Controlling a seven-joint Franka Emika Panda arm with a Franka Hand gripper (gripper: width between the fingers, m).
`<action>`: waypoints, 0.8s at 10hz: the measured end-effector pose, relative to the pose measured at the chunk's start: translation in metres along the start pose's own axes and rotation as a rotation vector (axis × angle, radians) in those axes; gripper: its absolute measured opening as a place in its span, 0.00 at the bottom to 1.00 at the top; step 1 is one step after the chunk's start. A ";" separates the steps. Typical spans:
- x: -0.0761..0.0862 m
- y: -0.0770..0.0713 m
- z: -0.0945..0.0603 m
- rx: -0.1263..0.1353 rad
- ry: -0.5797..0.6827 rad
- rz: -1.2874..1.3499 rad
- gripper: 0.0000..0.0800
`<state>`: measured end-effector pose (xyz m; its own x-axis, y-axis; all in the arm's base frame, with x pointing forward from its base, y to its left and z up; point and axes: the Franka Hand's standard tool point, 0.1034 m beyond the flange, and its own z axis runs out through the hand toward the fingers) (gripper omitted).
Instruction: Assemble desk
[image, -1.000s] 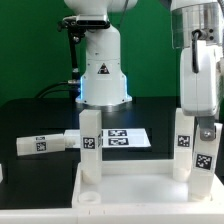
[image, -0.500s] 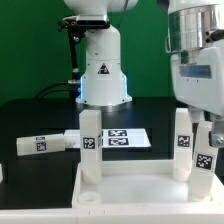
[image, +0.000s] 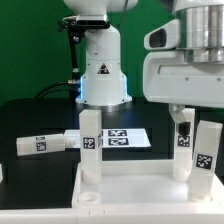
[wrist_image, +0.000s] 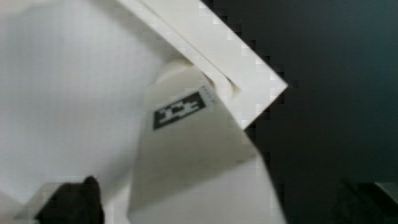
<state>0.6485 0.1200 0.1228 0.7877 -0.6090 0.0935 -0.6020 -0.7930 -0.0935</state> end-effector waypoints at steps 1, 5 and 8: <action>0.001 0.002 0.001 0.002 -0.004 -0.077 0.81; 0.003 0.004 0.002 -0.002 -0.002 0.027 0.37; 0.008 0.012 0.002 -0.013 -0.001 0.448 0.37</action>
Offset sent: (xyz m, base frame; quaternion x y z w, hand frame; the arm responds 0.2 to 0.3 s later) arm 0.0000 0.0000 0.0000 0.0000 0.0000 0.0000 1.0000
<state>0.6480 0.1054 0.1201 0.4485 -0.8926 0.0458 -0.8856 -0.4507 -0.1122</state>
